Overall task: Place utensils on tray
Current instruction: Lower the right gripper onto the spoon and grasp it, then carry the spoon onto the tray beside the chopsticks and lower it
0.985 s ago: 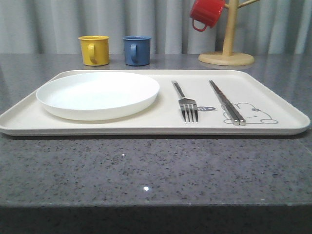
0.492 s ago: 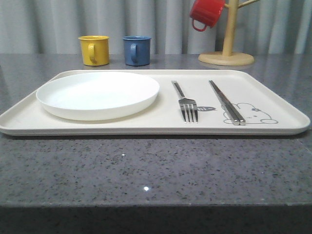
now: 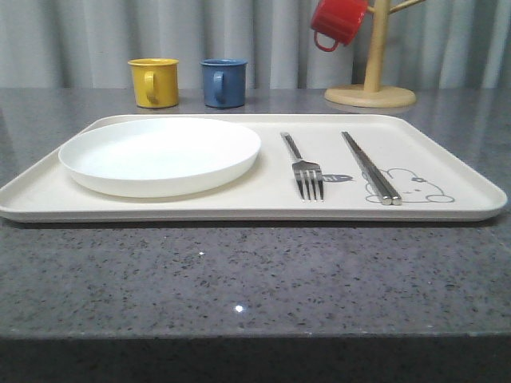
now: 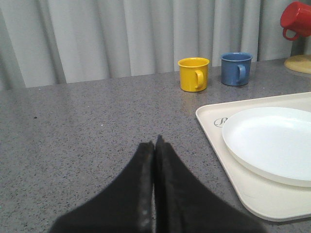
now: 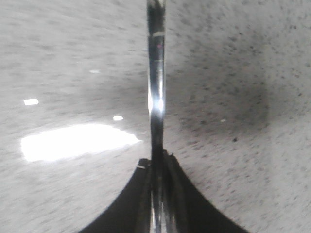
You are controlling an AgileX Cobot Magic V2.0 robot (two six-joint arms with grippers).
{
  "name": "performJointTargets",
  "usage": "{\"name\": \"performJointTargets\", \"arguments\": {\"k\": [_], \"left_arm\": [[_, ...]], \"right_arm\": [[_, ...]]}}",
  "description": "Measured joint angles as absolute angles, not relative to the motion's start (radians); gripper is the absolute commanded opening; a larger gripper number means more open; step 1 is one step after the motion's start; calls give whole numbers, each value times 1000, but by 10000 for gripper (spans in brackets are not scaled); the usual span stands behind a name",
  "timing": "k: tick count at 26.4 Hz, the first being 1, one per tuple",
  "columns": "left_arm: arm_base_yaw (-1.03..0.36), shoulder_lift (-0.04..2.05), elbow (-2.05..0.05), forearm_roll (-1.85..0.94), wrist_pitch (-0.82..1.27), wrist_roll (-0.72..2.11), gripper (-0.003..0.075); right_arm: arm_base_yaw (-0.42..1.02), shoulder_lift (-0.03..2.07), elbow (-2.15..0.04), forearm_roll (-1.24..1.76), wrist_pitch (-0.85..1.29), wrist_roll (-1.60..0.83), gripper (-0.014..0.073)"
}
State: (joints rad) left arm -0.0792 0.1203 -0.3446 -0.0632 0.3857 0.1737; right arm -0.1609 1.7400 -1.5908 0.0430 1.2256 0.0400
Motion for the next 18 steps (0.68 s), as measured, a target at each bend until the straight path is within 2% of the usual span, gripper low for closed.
{"name": "performJointTargets", "arguments": {"k": [18], "left_arm": [[-79,120,-345,-63,386,174,-19]], "right_arm": [[161,1705,-1591,72,1233,199,-33]]}}
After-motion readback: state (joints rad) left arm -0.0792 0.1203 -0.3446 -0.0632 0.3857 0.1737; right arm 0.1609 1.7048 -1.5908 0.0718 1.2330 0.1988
